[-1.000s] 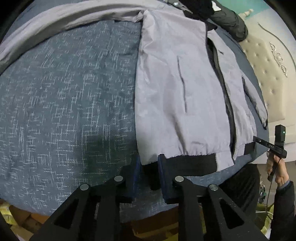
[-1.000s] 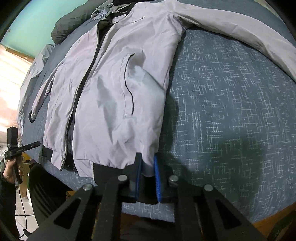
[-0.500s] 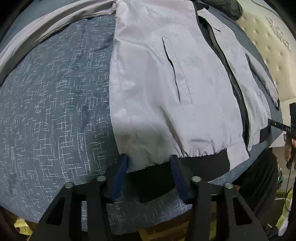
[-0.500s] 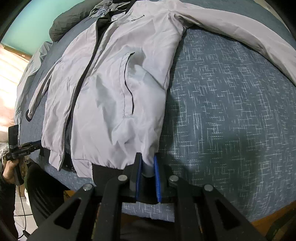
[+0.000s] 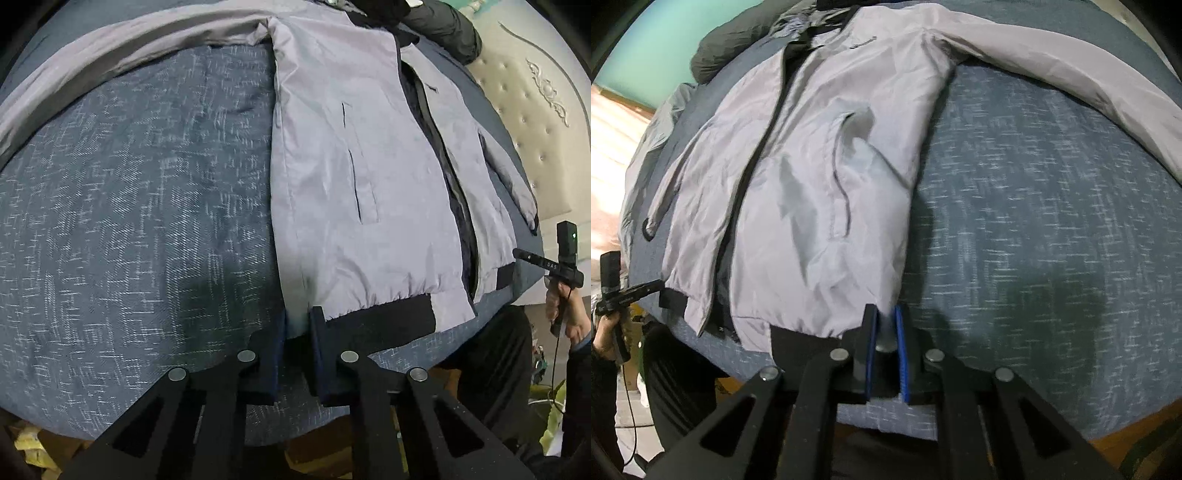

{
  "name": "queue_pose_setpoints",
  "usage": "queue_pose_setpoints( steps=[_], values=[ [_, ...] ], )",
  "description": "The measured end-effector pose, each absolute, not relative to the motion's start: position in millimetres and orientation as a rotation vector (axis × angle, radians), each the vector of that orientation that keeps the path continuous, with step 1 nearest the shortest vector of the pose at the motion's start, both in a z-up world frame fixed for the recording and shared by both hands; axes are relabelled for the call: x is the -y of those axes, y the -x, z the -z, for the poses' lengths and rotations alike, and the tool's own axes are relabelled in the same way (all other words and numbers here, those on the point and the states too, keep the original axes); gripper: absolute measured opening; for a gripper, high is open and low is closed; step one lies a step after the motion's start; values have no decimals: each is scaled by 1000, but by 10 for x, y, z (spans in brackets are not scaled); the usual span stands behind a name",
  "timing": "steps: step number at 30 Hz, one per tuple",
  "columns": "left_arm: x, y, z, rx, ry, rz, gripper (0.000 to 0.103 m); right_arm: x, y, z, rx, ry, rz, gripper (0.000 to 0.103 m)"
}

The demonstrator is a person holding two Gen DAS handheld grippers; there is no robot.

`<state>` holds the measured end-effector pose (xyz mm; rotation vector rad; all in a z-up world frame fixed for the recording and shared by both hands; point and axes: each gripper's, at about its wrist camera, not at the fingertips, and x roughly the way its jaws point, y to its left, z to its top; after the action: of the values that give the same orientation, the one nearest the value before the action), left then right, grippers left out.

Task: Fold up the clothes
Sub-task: 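Pull the hem band with both grippers to straighten the jacket body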

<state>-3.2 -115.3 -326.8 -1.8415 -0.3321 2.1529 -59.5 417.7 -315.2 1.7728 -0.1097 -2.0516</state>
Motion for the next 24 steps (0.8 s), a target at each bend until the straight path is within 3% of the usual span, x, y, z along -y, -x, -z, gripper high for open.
queue_pose_setpoints(
  steps=[2, 4, 5, 6, 7, 8, 12, 13, 14, 16, 17, 19, 24],
  values=[
    [1091, 52, 3264, 326, 1837, -2144, 19, -4205, 604, 3161, 155, -1777, 2037, 10],
    [1058, 70, 3261, 321, 1836, -2142, 39, -4251, 607, 3161, 222, -1771, 2029, 10],
    [1053, 77, 3259, 322, 1832, -2145, 43, -4264, 610, 3176, 249, -1776, 2012, 13],
    [1056, 87, 3271, 328, 1836, -2146, 49, -4267, 614, 3197, 264, -1781, 1991, 25],
    [1061, 98, 3285, 335, 1841, -2146, 49, -4263, 613, 3204, 251, -1785, 1995, 42],
    [1063, 110, 3310, 333, 1851, -2148, 49, -4255, 611, 3207, 230, -1786, 2010, 48],
    [1032, 135, 3397, 329, 1870, -2125, 49, -4140, 583, 3280, 190, -1780, 1995, 48],
    [1018, 136, 3413, 326, 1871, -2117, 49, -4104, 578, 3297, 164, -1777, 1993, 44],
    [1003, 137, 3429, 322, 1872, -2108, 49, -4073, 576, 3319, 139, -1773, 1990, 30],
    [973, 138, 3462, 315, 1873, -2092, 33, -4037, 560, 3310, 112, -1759, 1993, 22],
    [956, 139, 3454, 299, 1870, -2093, 32, -4029, 553, 3294, 93, -1753, 2002, 14],
    [934, 138, 3406, 281, 1860, -2096, 20, -4027, 547, 3238, 80, -1732, 2013, 11],
    [887, 87, 3205, 256, 1825, -2095, 17, -4150, 513, 3017, 54, -1694, 2035, 8]
  ],
)
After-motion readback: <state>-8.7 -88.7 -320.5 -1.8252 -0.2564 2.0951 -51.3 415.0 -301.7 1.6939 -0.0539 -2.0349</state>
